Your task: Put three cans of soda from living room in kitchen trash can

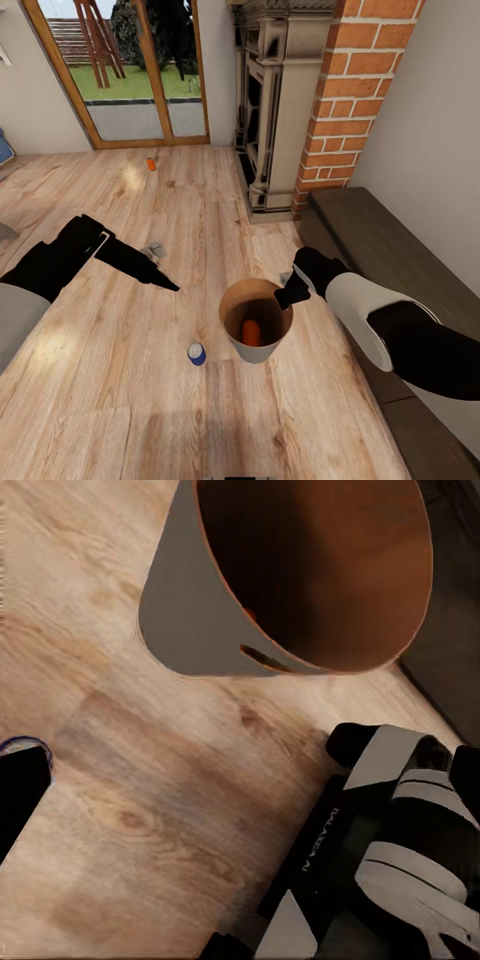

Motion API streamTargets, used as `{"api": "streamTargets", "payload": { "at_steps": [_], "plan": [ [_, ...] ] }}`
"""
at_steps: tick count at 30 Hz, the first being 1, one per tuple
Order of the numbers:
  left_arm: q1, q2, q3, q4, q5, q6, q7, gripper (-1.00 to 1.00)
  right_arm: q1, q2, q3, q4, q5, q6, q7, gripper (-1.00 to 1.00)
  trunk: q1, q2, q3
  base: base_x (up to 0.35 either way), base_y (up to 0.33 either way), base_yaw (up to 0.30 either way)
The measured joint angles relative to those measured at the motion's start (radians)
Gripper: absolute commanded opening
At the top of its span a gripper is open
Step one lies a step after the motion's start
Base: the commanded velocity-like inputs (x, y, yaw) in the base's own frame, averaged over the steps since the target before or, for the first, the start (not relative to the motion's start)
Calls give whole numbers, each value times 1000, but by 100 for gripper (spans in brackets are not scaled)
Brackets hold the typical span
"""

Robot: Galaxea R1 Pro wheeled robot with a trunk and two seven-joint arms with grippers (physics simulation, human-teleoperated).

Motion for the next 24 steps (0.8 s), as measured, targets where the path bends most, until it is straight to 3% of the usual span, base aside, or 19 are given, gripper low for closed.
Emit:
{"api": "streamTargets", "payload": {
  "at_steps": [3,4,6,8,10,13,16,21,24],
  "plan": [
    [19,6,44,-1,-3,-25,17,100,0,-13,-5,0,-11,2,2,-100,0,0,0,0,0,0],
    [56,9,117,-5,-6,-42,64,100,1,-31,-17,0,-27,5,6,-100,0,0,0,0,0,0],
    [93,7,174,-10,-6,-56,118,100,1,-48,-14,0,-24,4,7,-100,0,0,0,0,0,0],
    [118,5,209,-15,-7,-68,170,100,1,-60,0,0,-2,0,7,-100,0,0,0,0,0,0],
    [160,2,252,-21,-6,-89,271,100,1,-75,4,0,5,-1,8,-100,0,0,0,0,0,0],
    [209,-1,304,-24,-1,-121,390,100,2,-89,-2,0,-7,1,9,-100,0,0,0,0,0,0],
    [226,-17,321,-11,15,-116,407,100,9,-95,1,17,10,-17,-3,-100,0,0,0,0,0,0],
    [239,-23,323,-11,41,-87,435,100,-2,-108,72,18,126,-70,6,-100,0,0,0,0,0,0],
    [239,-23,323,-11,41,-70,451,100,-2,-108,100,18,169,-68,7,-100,0,0,0,0,0,0]
  ]
}}
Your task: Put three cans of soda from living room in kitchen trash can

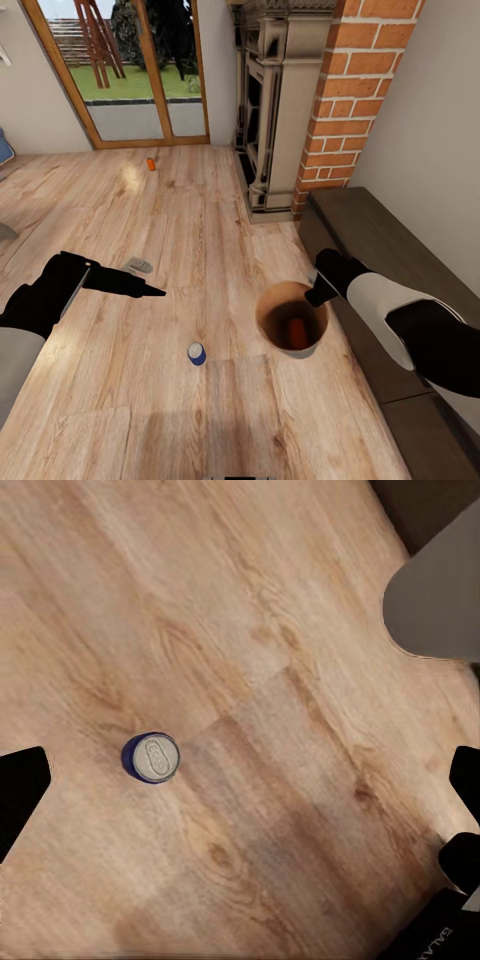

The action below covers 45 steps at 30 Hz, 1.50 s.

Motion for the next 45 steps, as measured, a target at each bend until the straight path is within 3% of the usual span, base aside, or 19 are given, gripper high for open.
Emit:
{"api": "streamTargets", "payload": {
  "at_steps": [5,10,12,20,21,22,23,24,25,26,28,29,32,34,39,41,45],
  "plan": [
    [0,0,0,0,0,20,28,100,0,0,18,0,39,1,1,-100,0,0,0,0,0,0],
    [0,0,0,0,0,20,56,100,0,0,16,0,54,2,1,-100,0,0,0,0,0,0],
    [-11,11,-6,-11,-4,31,67,100,-11,-9,7,-6,53,10,7,-100,0,0,0,0,0,0],
    [34,-34,10,33,-49,75,112,100,-55,-24,-20,-30,81,32,30,-100,0,0,0,0,0,0],
    [102,-47,10,34,-49,98,224,100,-90,-25,-19,-8,97,69,77,-100,0,0,0,0,0,0],
    [153,-48,10,35,-54,99,228,100,-101,-26,-14,-14,66,69,78,-100,0,0,0,0,0,0],
    [150,-49,10,35,-52,99,228,100,-103,-26,-19,-32,32,59,76,-100,0,0,0,0,0,0],
    [151,-49,10,35,-53,100,230,100,-103,-26,-5,-31,-51,58,75,-100,0,0,0,0,0,0],
    [152,-50,10,36,-54,100,232,100,-102,-25,-16,-30,-132,69,79,-100,0,0,0,0,0,0],
    [152,-51,10,36,-55,99,233,100,-102,-25,-51,-31,-187,75,82,-100,0,0,0,0,0,0],
    [152,-52,11,37,-55,99,234,100,-103,-24,-87,-33,-237,75,85,-100,0,0,0,0,0,0],
    [152,-52,12,37,-56,99,235,100,-103,-24,-81,-33,-226,75,84,-100,0,0,0,0,0,0],
    [152,-56,11,37,-58,100,241,100,-102,-22,-8,-31,-107,63,76,-100,0,0,0,0,0,0],
    [151,-61,11,38,-58,100,243,100,-103,-19,8,-31,-67,57,73,-100,0,0,0,0,0,0],
    [106,-68,24,62,-59,99,245,100,-103,-14,-65,-32,-201,75,83,-100,0,0,0,0,0,0],
    [46,-69,31,128,-57,99,245,100,-103,-15,-57,-32,-186,74,83,-100,0,0,0,0,0,0],
    [-40,-93,32,250,-56,100,246,100,-103,-21,-6,-31,-102,61,76,-100,0,0,0,0,0,0]
  ]
}}
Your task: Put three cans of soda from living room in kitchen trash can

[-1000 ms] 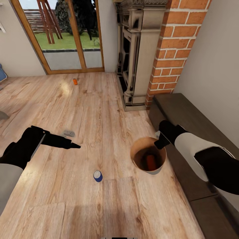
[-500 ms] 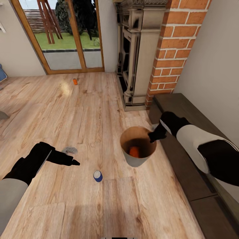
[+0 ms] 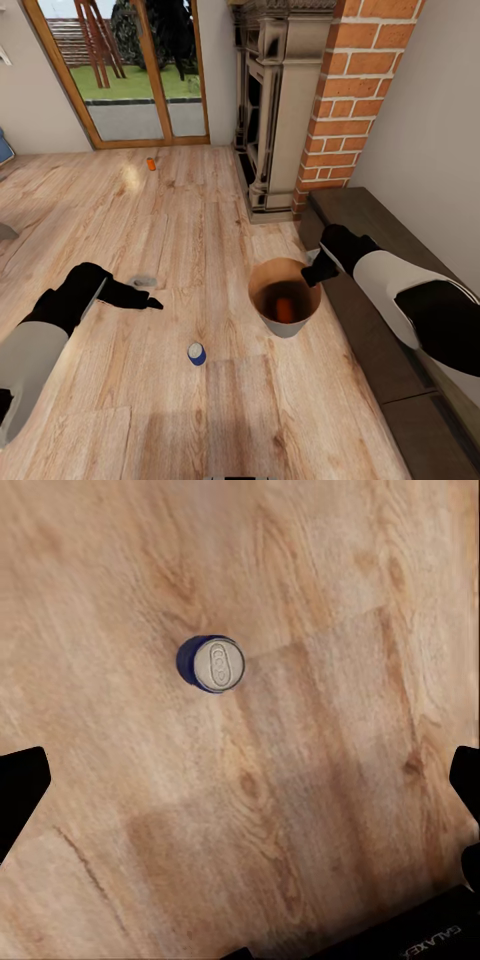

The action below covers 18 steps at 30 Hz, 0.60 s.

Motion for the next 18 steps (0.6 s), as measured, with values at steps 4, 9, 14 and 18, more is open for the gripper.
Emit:
{"api": "streamTargets", "payload": {
  "at_steps": [4,9,14,18],
  "plan": [
    [-38,-32,0,42,-1,0,12,100,0,-6,-33,-1,-56,11,5,-100,0,0,0,0,0,0],
    [-60,-56,-1,111,-3,0,35,100,-1,-20,-27,-1,-46,9,3,-100,0,0,0,0,0,0],
    [-66,-77,1,146,6,0,175,100,-2,-52,-19,0,-34,6,10,-100,0,0,0,0,0,0],
    [-67,-99,4,157,12,0,295,100,-5,-68,-32,0,-54,11,16,-100,0,0,0,127,16,0]
  ]
}}
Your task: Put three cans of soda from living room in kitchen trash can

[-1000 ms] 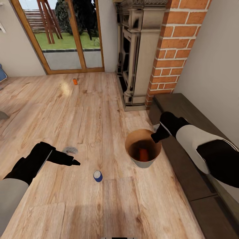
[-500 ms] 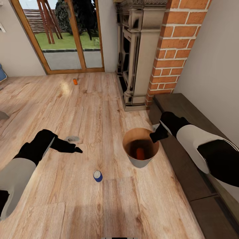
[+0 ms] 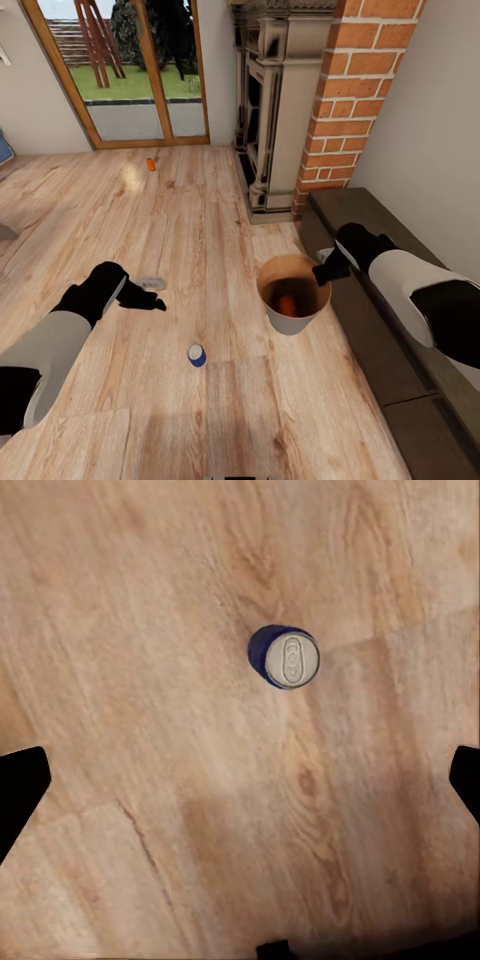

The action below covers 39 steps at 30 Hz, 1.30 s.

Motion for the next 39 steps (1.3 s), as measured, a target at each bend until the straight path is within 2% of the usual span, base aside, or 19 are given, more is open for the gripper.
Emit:
{"api": "streamTargets", "payload": {
  "at_steps": [4,8,12,15,22,27,32,37,39],
  "plan": [
    [6,-35,10,6,0,-3,119,100,-4,-13,12,2,19,-4,0,-100,0,0,0,282,25,0],
    [7,-45,42,4,4,-3,166,100,-5,-15,8,10,10,-2,1,-100,0,0,0,316,7,0],
    [7,-68,53,3,5,-2,176,100,-5,-17,5,13,5,-1,1,-100,0,0,0,324,-12,0],
    [7,-100,58,1,3,0,184,100,-5,-18,8,14,7,-2,1,-100,0,0,0,315,-106,0],
    [8,-121,60,1,4,0,188,100,-3,-14,10,15,10,-3,2,-100,0,0,0,252,-211,0],
    [9,-130,60,-5,6,-1,190,100,-3,-7,13,15,16,-4,2,-100,0,0,0,73,-108,0],
    [10,-132,59,-6,3,-2,190,100,-1,-3,-1,13,-5,1,5,-100,0,0,0,14,-185,0],
    [10,-132,60,-7,3,-2,190,100,-1,-2,20,13,25,-6,3,-100,0,0,0,3,-113,0],
    [10,-132,60,-7,3,-3,190,100,-1,-2,19,13,22,-5,3,-100,0,0,0,1,-35,0]
  ]
}}
